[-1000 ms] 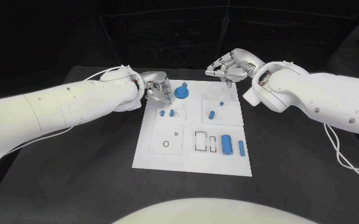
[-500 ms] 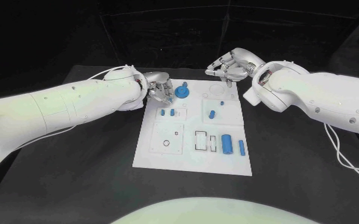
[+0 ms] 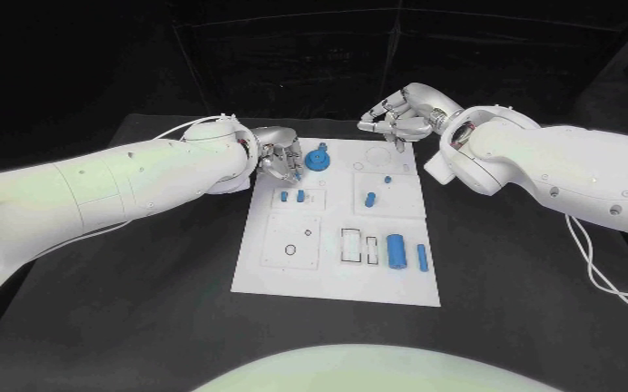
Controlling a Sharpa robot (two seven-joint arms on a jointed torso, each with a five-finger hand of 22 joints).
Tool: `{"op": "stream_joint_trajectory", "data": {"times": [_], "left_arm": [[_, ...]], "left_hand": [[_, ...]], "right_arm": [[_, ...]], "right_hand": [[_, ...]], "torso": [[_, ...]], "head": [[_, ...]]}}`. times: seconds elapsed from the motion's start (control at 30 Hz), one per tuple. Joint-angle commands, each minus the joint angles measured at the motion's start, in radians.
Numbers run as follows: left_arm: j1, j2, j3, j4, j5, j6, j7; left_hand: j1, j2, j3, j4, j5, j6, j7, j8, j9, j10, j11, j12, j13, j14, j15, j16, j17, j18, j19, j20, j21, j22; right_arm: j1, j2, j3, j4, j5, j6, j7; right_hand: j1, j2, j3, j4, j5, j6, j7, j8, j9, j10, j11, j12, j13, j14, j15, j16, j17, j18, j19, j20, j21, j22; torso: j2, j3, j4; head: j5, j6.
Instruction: Assemble the parts on the task board
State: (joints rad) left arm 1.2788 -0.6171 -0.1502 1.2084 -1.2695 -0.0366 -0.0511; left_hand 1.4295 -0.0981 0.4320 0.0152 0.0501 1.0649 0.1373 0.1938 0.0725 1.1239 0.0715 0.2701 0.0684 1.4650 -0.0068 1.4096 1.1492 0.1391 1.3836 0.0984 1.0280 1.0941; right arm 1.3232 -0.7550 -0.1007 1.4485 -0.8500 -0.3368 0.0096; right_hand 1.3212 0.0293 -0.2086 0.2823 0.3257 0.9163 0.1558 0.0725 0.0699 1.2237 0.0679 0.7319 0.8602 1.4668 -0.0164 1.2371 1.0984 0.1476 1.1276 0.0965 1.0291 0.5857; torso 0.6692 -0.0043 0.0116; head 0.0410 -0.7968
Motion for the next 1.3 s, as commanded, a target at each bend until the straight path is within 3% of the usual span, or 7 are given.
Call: {"op": "stream_joint_trajectory", "data": {"times": [0.03, 0.97, 1.3], "left_arm": [[0.001, 0.001, 0.0, -0.003, -0.019, 0.01, -0.01], [0.0, 0.015, -0.012, -0.011, -0.023, 0.042, -0.031], [0.0, 0.011, -0.012, 0.0, -0.022, 0.009, -0.044]], "left_hand": [[-0.011, -0.002, 0.006, 0.0, 0.005, 0.007, 0.002, -0.005, 0.0, 0.007, 0.001, -0.005, 0.0, 0.008, -0.001, 0.002, -0.001, -0.017, 0.0, -0.006, -0.001, -0.002], [-0.015, -0.003, 0.005, 0.0, 0.005, 0.006, 0.002, -0.009, -0.001, 0.007, 0.002, -0.01, 0.0, 0.007, -0.001, 0.001, -0.006, -0.017, -0.001, -0.005, -0.001, -0.001], [-0.032, -0.029, 0.009, -0.006, 0.005, -0.099, 0.016, -0.079, -0.009, -0.021, 0.013, -0.04, 0.0, 0.003, 0.009, 0.0, -0.016, -0.017, -0.003, 0.003, -0.002, 0.002]], "right_arm": [[0.002, -0.001, 0.001, 0.003, -0.002, 0.003, 0.003], [0.002, -0.001, 0.001, 0.004, -0.002, 0.003, 0.002], [0.002, 0.0, 0.001, 0.003, -0.002, 0.002, 0.003]], "right_hand": [[0.003, 0.002, -0.003, -0.002, 0.006, -0.005, 0.0, 0.0, 0.0, -0.004, -0.003, 0.003, 0.0, 0.016, 0.002, 0.0, 0.0, 0.02, 0.002, -0.002, -0.003, 0.0], [0.003, 0.002, -0.003, -0.002, 0.006, -0.005, 0.0, 0.0, 0.0, -0.004, -0.003, 0.003, 0.0, 0.016, 0.002, 0.0, 0.0, 0.02, 0.002, -0.002, -0.003, 0.0], [0.003, 0.002, -0.003, -0.002, 0.006, -0.005, 0.0, 0.0, 0.0, -0.004, -0.003, 0.003, 0.0, 0.016, 0.002, 0.0, 0.0, 0.02, 0.002, -0.002, -0.003, 0.0]], "torso": [[0.0, -0.0004, 0.0005], [0.0, -0.0008, -0.0003], [0.0, -0.001, 0.0017]], "head": [[0.0, 0.0], [-0.001, -0.004], [0.0, -0.005]]}}
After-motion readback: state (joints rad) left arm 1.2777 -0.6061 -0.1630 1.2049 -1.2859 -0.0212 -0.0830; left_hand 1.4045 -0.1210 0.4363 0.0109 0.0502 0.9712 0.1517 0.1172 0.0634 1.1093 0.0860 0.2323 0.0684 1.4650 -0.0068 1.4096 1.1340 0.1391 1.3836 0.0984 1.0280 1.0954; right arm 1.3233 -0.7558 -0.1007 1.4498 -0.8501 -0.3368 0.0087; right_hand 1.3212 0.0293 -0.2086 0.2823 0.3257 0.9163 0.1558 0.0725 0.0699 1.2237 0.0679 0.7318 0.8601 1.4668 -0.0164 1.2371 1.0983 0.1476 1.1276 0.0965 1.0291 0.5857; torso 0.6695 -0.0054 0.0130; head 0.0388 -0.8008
